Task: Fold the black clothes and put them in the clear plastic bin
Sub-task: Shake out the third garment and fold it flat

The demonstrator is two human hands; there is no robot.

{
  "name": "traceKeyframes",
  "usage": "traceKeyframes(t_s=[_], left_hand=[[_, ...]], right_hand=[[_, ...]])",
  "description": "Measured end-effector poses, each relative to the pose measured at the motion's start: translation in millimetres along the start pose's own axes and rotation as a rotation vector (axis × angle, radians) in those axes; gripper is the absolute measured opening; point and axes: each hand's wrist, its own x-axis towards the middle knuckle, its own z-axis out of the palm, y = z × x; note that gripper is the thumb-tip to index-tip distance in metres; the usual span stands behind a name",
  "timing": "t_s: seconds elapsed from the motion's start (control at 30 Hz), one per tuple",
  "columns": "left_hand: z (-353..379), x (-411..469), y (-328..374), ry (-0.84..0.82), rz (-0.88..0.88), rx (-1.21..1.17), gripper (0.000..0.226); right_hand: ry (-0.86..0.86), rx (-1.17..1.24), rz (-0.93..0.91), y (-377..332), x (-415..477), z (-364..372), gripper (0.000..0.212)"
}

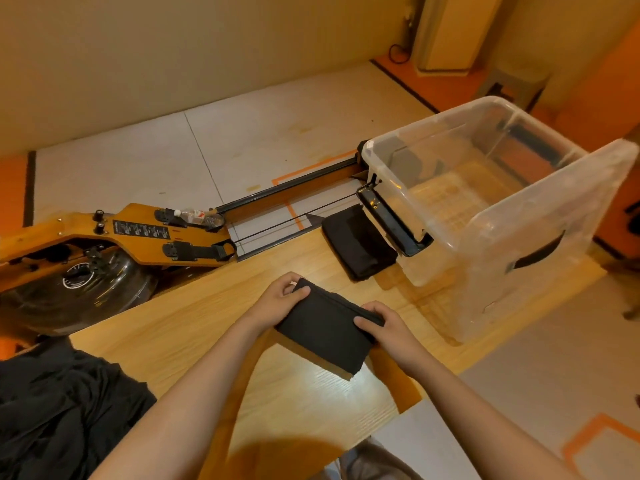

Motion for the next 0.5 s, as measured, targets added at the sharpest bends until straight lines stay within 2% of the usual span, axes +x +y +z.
traceKeyframes(t_s=[0.1, 0.2, 0.33, 0.5], left_hand=[[-1, 20, 20, -0.007, 0.035, 0.071, 0.009], [-5, 44, 41, -0.001, 0.04, 0.093, 0.007], [-15, 74, 69, -0.019, 0.03, -0.034, 0.02], [-19, 112, 85, 0.012, 0.076, -0.128, 0.034]], right_hand=[[0.066, 0.142, 0.038, -7, 4, -6, 0.022], [0.107, 0.245, 0.051, -18, 12, -14, 0.02], [0.185, 0.419, 0.037, -35, 30, -26, 0.023], [0.28, 0.635, 0.072, -42, 60, -39, 0.039]])
